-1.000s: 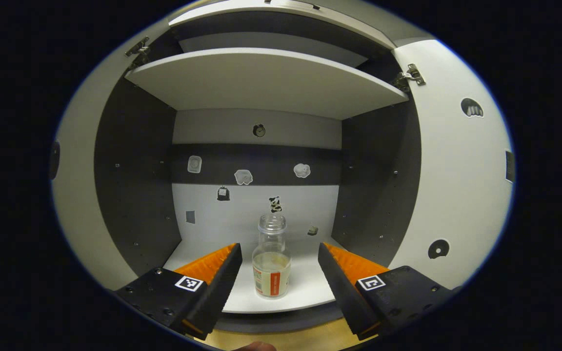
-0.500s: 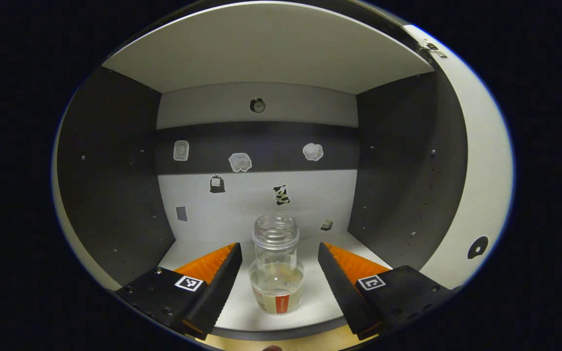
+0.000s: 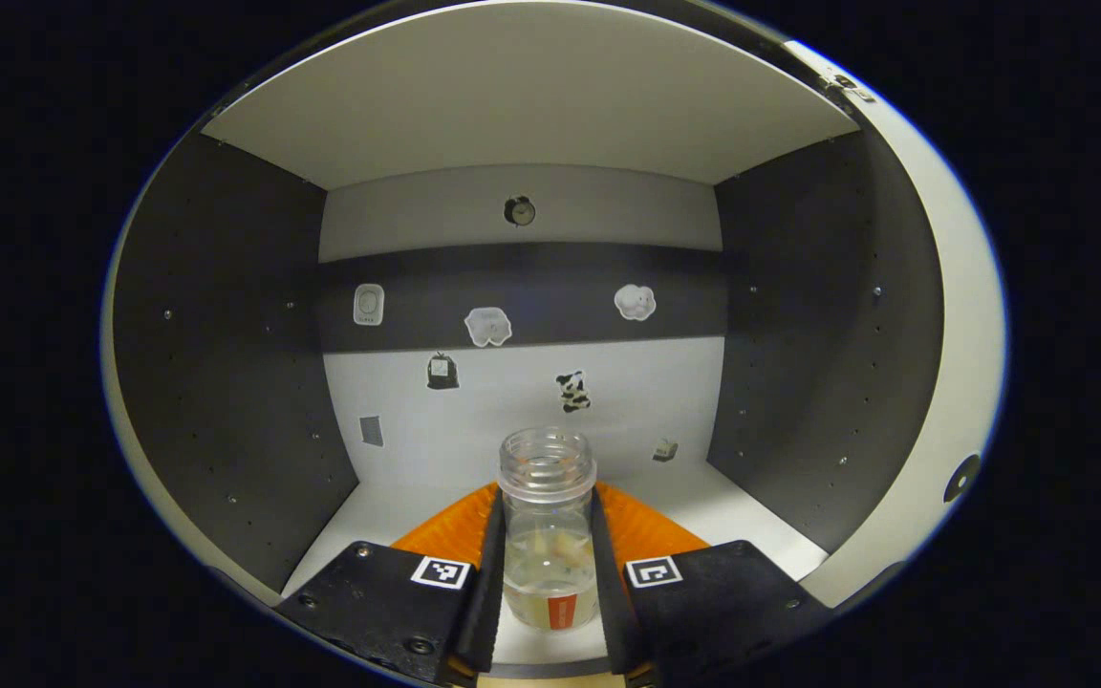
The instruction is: Grasp the bottle in the cabinet with the left hand and place it on the coaster, then close the right door with the right hand and the left door with the left hand.
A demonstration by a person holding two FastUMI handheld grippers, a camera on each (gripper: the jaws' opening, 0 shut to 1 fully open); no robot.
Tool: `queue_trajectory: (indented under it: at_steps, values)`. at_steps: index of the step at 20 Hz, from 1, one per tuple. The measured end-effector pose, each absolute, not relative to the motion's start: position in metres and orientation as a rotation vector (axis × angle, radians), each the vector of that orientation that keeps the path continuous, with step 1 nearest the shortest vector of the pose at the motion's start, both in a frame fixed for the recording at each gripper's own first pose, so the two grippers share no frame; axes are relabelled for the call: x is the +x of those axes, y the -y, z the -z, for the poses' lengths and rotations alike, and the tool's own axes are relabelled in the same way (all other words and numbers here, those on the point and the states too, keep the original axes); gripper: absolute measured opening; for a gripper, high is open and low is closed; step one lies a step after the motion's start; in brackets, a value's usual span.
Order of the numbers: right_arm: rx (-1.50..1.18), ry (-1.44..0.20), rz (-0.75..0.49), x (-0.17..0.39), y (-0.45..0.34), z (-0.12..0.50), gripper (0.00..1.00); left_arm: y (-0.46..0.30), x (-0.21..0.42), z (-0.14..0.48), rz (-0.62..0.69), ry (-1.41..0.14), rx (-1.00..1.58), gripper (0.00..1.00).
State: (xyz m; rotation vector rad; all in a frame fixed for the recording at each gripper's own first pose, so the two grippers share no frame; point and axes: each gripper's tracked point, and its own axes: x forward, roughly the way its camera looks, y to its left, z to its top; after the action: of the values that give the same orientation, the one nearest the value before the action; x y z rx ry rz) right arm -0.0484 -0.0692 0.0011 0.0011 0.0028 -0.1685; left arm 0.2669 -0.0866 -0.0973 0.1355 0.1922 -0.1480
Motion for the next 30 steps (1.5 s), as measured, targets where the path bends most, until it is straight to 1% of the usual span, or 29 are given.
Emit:
queue_trajectory:
  at_steps: [2,3,4,5,9,10,11,13,14,15,16,17,18,19,20,21,22,26,27,30]
  values:
    - [0.008,-0.003,0.161,-0.048,0.069,-0.001,0.96,0.088,0.258,0.095,0.167,-0.201,0.123,0.45]
    - [0.008,-0.003,0.158,-0.047,0.068,0.0,0.96,0.089,0.25,0.092,0.179,-0.199,0.111,0.43]
    - [0.008,-0.004,0.155,-0.047,0.068,0.001,0.96,0.09,0.243,0.088,0.192,-0.193,0.103,0.45]
    - [0.009,-0.006,0.151,-0.046,0.068,0.003,0.96,0.093,0.234,0.083,0.211,-0.187,0.099,0.45]
    - [0.02,-0.006,0.139,-0.047,0.067,0.004,0.96,0.106,0.184,0.073,0.302,-0.16,0.116,0.44]
    - [0.023,-0.004,0.138,-0.047,0.067,0.004,0.97,0.11,0.171,0.073,0.327,-0.153,0.121,0.46]
    - [0.027,-0.002,0.139,-0.046,0.068,0.004,0.96,0.114,0.157,0.075,0.348,-0.149,0.126,0.45]
    - [0.032,-0.001,0.142,-0.048,0.07,0.005,0.96,0.121,0.13,0.086,0.389,-0.155,0.13,0.45]
    - [0.034,0.001,0.146,-0.049,0.072,0.005,0.96,0.122,0.116,0.094,0.405,-0.164,0.13,0.43]
    - [0.036,0.004,0.15,-0.05,0.074,0.005,0.94,0.122,0.105,0.103,0.419,-0.173,0.13,0.45]
    - [0.039,0.008,0.154,-0.05,0.076,0.004,0.97,0.123,0.092,0.114,0.432,-0.181,0.126,0.45]
    - [0.043,0.01,0.157,-0.05,0.078,0.004,0.97,0.123,0.082,0.125,0.443,-0.191,0.126,0.45]
    - [0.047,0.01,0.16,-0.051,0.081,0.004,0.94,0.12,0.073,0.141,0.451,-0.211,0.129,0.45]
    - [0.051,0.011,0.162,-0.051,0.082,0.003,0.94,0.117,0.064,0.158,0.453,-0.239,0.13,0.45]
    - [0.054,0.012,0.165,-0.052,0.083,0.002,0.96,0.114,0.056,0.175,0.458,-0.269,0.129,0.45]
    - [0.056,0.015,0.168,-0.052,0.084,0.001,0.97,0.112,0.048,0.192,0.461,-0.296,0.123,0.45]
    - [0.055,0.018,0.17,-0.053,0.086,0.001,0.97,0.11,0.041,0.207,0.469,-0.32,0.114,0.46]
    - [0.049,0.02,0.178,-0.055,0.089,-0.001,0.96,0.103,0.014,0.258,0.486,-0.391,0.098,0.43]
    - [0.048,0.023,0.179,-0.055,0.089,-0.003,0.96,0.102,0.009,0.267,0.491,-0.4,0.101,0.45]
    - [0.045,0.028,0.184,-0.055,0.091,-0.005,0.96,0.1,-0.006,0.294,0.51,-0.441,0.084,0.45]
